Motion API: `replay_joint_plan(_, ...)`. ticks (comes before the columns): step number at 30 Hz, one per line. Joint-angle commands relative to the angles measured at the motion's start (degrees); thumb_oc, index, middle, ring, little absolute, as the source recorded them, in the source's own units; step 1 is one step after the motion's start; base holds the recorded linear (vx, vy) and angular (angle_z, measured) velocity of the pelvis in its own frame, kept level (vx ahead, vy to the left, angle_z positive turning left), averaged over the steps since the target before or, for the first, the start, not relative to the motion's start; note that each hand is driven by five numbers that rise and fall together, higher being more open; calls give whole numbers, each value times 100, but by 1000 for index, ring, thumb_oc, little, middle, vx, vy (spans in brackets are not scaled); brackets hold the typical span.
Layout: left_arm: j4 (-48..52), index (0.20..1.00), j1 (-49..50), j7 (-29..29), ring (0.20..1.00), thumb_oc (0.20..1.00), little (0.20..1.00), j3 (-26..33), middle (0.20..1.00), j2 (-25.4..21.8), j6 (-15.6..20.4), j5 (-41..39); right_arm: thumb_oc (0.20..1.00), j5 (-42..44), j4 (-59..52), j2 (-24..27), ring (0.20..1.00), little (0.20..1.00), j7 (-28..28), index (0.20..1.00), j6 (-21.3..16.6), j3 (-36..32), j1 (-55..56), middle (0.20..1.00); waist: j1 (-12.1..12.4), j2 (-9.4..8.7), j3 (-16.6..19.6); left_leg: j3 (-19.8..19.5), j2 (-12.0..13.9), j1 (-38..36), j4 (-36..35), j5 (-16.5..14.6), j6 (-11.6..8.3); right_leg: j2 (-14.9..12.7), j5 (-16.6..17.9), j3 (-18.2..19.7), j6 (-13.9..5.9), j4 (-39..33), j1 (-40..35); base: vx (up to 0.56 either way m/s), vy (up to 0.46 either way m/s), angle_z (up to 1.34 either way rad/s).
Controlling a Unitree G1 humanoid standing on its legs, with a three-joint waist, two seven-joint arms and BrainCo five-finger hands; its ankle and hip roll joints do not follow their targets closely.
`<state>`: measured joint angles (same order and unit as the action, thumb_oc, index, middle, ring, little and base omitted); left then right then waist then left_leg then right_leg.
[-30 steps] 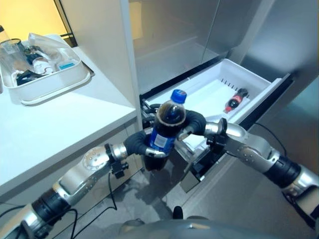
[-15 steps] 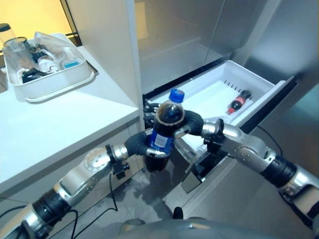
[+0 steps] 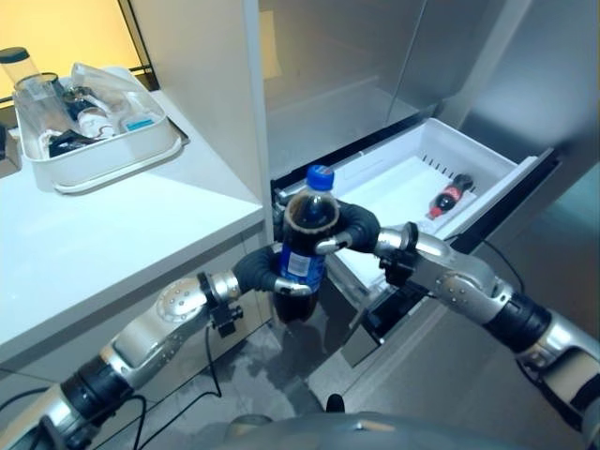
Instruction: Take the drinks into the refrigerator
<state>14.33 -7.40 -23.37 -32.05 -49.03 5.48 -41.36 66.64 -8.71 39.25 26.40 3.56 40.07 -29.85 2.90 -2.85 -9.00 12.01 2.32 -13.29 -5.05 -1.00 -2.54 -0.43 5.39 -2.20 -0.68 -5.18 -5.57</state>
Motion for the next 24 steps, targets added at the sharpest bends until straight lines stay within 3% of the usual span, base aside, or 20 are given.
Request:
replay_joint_plan(1,254,200,-971,0,200,200,200,88,200,352,454,127,200,285,-755,-812,200,200,324,200,32,660,-567,200,116,-69,39,-381,-53,19,5,-322,66,-314,-355,-345,-536,636,-7,0,0,0)
replay_joint_plan(13,222,200,-880,68,200,200,200,148,200,479,429,106,200,530,-660,-1018,200,200,187,200,-28,521,-349,200,121,-70,45,-396,-53,19,5,-318,70,-314,-345,-345,-523,610,-18,0,0,0)
replay_joint_plan(14,214,442,-836,86,442,442,442,183,442,507,413,85,200,582,-611,-1089,200,200,133,200,-64,437,-246,200,123,-66,46,-396,-52,20,5,-315,71,-314,-344,-348,-521,610,-16,0,0,0)
replay_joint_plan(15,189,940,-791,110,940,940,940,209,940,547,394,72,200,633,-552,-1155,200,200,57,200,-126,347,-145,200,120,-64,48,-397,-52,20,5,-316,71,-314,-343,-351,-522,606,-17,0,0,0)
replay_joint_plan(16,174,1000,-742,114,1000,1000,1000,240,1000,574,369,46,200,661,-505,-1224,200,200,-13,200,-186,240,-40,200,121,-60,46,-398,-49,22,5,-317,69,-317,-342,-354,-522,600,-21,0,0,0)
replay_joint_plan(24,147,1000,-269,121,1000,1000,1000,475,1000,697,186,-124,200,765,-264,-1511,200,200,-377,200,-448,-572,609,200,108,-43,58,-403,-49,29,5,-316,69,-313,-345,-359,-517,596,-31,0,0,0)
